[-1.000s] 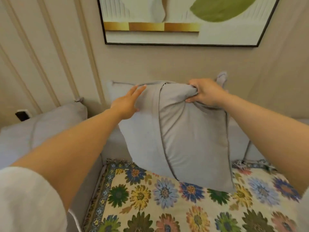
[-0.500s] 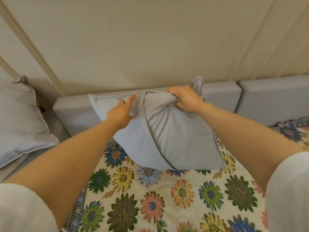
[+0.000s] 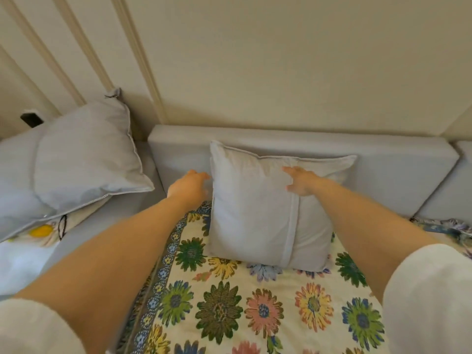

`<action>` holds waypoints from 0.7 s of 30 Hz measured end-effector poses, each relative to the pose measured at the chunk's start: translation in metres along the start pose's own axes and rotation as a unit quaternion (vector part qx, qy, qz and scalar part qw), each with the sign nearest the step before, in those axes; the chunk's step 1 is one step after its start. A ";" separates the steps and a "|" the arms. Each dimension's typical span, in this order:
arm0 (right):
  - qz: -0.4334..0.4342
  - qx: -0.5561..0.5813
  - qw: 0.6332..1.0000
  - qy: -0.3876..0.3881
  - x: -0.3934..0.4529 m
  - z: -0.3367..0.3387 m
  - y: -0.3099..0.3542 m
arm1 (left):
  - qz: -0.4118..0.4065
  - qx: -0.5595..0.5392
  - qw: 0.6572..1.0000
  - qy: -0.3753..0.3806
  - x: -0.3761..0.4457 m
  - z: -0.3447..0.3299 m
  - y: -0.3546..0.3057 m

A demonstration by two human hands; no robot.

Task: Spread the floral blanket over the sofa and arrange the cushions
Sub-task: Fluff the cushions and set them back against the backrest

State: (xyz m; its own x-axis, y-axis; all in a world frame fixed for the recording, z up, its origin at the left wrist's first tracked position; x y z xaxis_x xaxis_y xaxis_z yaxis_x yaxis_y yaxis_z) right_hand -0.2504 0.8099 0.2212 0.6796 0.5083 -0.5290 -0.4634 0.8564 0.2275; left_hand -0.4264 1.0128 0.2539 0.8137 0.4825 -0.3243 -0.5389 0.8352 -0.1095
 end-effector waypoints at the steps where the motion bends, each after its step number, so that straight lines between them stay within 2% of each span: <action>1: 0.022 0.009 1.000 -0.002 0.000 0.000 0.022 | 0.007 -0.012 1.000 -0.005 -0.002 0.001 0.011; 6: 0.147 0.093 0.985 -0.005 -0.013 0.004 0.176 | 0.075 -0.078 0.993 -0.052 -0.023 0.018 0.094; 10: 0.186 0.169 0.968 0.005 -0.009 -0.010 0.297 | 0.162 -0.106 0.976 -0.103 -0.048 0.034 0.192; 15: 0.101 0.250 0.963 0.027 0.020 -0.053 0.395 | 0.240 -0.141 0.955 -0.105 -0.069 0.031 0.313; 21: 0.004 0.371 0.929 0.019 0.072 -0.084 0.439 | 0.218 -0.154 0.958 -0.105 -0.048 0.023 0.386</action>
State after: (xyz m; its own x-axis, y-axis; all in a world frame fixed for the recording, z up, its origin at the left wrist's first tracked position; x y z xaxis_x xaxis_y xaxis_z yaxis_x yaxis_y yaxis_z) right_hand -0.4527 1.2152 0.2142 0.6510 0.5227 -0.5505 0.0605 0.6871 0.7241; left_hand -0.6685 1.3176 0.2494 0.5042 0.8376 -0.2102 -0.8505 0.4394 -0.2893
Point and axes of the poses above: each hand's wrist, its own x-axis towards the middle knuckle, its own z-axis out of the back of the hand, y = z × x, the point moved 2 cm from there along x, towards the middle knuckle, and after that the axes turned 4 degrees about x, right-handed, at the moved point
